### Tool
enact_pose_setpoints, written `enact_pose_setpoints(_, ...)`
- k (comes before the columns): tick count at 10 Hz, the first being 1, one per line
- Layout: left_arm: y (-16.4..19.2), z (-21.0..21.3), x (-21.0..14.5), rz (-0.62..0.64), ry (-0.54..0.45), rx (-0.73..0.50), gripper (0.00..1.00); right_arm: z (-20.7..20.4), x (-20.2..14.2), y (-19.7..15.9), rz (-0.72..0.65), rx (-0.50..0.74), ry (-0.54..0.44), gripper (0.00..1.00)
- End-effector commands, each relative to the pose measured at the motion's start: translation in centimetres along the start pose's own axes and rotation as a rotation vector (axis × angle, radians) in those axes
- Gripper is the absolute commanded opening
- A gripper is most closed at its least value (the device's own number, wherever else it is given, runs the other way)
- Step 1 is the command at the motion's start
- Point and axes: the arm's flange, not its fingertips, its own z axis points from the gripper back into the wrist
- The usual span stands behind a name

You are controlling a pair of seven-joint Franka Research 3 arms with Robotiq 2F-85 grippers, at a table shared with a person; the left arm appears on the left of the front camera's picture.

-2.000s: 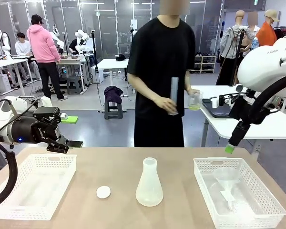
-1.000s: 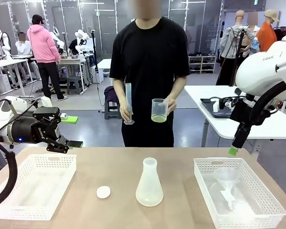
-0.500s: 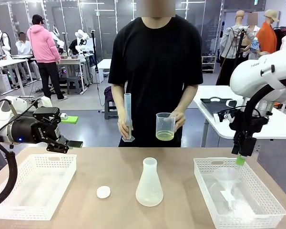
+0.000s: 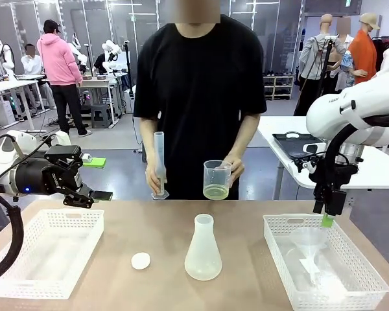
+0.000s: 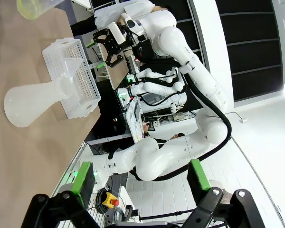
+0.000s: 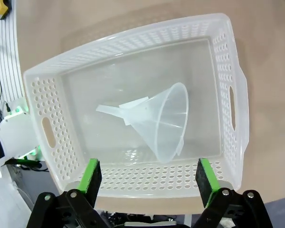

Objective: Prepare the solutions needed for the experiment.
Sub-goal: Pick up the Plastic Funnel and insert it into the Big flask.

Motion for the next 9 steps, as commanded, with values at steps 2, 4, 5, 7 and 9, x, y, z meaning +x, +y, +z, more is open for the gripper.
enact_pose_setpoints(2, -0.2, -0.1, 0.0, 0.001, 0.001, -0.014, 1.0, -0.8, -0.1, -2.0, 0.055, 0.01, -0.001, 1.0)
enact_pose_setpoints(4, -0.2, -0.1, 0.0, 0.001, 0.001, -0.014, 1.0, -1.6, 0.0, -3.1, 0.064, 0.028, -0.011, 1.0)
enact_pose_setpoints(5, -0.2, -0.1, 0.0, 0.001, 0.001, -0.014, 1.0, -2.2, 0.1, -3.8, 0.069, 0.061, -0.008, 1.0)
enact_pose_setpoints(7, -0.2, -0.1, 0.0, 0.001, 0.001, -0.014, 1.0, -3.1, 0.2, -4.9, 0.08, 0.11, 0.0, 1.0)
enact_pose_setpoints(9, -0.2, -0.1, 0.0, 0.001, 0.001, -0.014, 1.0, -4.0, 0.2, -5.7, 0.095, 0.178, -0.018, 1.0)
